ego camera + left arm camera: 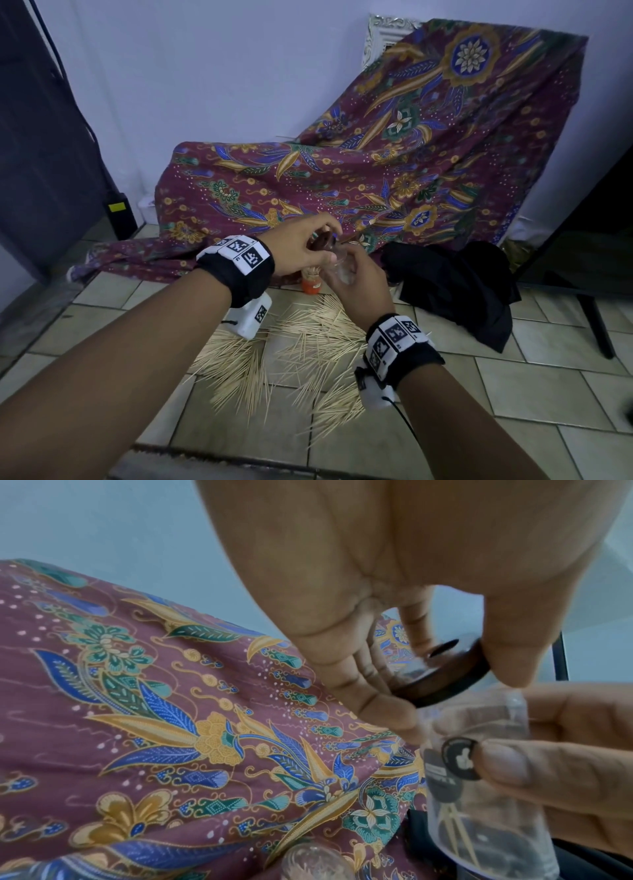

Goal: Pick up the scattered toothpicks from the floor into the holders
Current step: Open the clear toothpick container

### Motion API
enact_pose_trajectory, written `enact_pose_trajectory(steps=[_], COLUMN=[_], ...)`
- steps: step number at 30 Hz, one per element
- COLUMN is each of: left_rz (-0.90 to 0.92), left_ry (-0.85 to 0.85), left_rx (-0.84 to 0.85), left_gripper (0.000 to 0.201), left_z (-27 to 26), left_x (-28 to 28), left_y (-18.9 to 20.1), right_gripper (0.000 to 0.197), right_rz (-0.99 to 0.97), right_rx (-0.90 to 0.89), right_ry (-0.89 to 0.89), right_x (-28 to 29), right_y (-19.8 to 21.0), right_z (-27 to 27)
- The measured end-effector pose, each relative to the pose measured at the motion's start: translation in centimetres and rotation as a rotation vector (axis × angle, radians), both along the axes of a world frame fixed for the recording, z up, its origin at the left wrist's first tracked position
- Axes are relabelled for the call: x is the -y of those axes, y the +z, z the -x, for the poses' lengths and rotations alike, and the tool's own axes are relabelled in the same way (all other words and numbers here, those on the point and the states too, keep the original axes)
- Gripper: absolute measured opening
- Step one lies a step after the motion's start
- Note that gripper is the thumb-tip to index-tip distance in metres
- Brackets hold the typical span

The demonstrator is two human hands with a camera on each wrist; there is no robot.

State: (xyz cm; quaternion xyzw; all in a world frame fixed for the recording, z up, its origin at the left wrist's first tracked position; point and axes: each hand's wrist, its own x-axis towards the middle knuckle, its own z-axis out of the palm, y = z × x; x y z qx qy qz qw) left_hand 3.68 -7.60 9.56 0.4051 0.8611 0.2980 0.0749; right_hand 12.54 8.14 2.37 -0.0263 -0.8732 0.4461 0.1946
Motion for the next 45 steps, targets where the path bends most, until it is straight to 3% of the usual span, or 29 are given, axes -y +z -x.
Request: enact_pose_trajectory(steps=[9,25,30,36,45], left_rz=[-0.12,0.278,0.321,0.371,0.404], left_ry=[0.114,0.414,0.455,0.525,0.499], left_rx=[0.029,0.077,0.026,0.089,0.048], left_gripper=[0.033,0.026,0.023,0.021,0.016], left_z=[0.0,1.3,1.2,1.4,0.9], left_x=[2.8,8.7,9.5,10.4,11.0], left_y=[-1.9,-9.7,-10.9,-12.3,-12.3], right_gripper=[0.042,0.041,0.046,0.047,0.048], right_rz=[0.011,0.05,0.022,0.0,-0.015], right_rx=[0.057,0.068,0.074,0.089,0.093], right_ry=[-0.099,-0.22,-0.25,-0.246,-0.244], right_x=[0.9,1.4,1.5,1.7,1.6], right_y=[-1.4,-5.4,-6.2,-6.9,-6.6], right_z=[-1.0,-3.5,-3.8,-4.1,-4.3])
